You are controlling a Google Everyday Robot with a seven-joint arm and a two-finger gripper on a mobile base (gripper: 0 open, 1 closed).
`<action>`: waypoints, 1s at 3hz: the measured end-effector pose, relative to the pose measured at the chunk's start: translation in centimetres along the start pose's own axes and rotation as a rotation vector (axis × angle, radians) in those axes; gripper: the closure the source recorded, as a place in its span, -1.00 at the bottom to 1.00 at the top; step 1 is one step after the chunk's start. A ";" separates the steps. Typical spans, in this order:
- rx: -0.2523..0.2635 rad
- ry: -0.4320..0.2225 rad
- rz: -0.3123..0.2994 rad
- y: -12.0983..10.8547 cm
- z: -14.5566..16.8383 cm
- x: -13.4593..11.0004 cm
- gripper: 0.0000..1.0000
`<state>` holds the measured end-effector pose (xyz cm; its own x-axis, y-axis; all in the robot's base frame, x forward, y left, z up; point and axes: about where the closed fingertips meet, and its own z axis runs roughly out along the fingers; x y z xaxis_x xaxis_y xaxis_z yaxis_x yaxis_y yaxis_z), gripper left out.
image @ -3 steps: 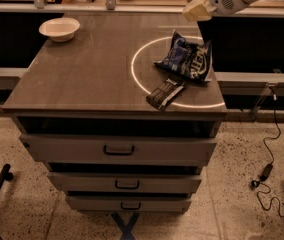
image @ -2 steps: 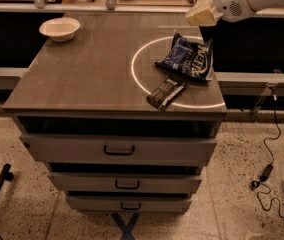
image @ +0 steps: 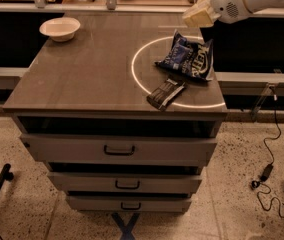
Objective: Move blue chip bag near rxbar chocolate
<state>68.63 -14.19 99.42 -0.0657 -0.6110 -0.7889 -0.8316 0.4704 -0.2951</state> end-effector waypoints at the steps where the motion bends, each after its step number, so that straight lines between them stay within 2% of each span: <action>1: -0.005 0.000 0.000 0.1 0.3 0.0 -0.26; 2: -0.010 0.000 0.000 0.2 0.6 0.0 -0.73; 3: 0.021 0.012 0.013 -0.6 0.7 0.0 -1.00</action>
Offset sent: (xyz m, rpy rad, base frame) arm 0.0006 0.0021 -0.0016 0.0003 0.0025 0.0034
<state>69.53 -14.05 99.26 -0.0834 -0.6123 -0.7862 -0.8190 0.4916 -0.2960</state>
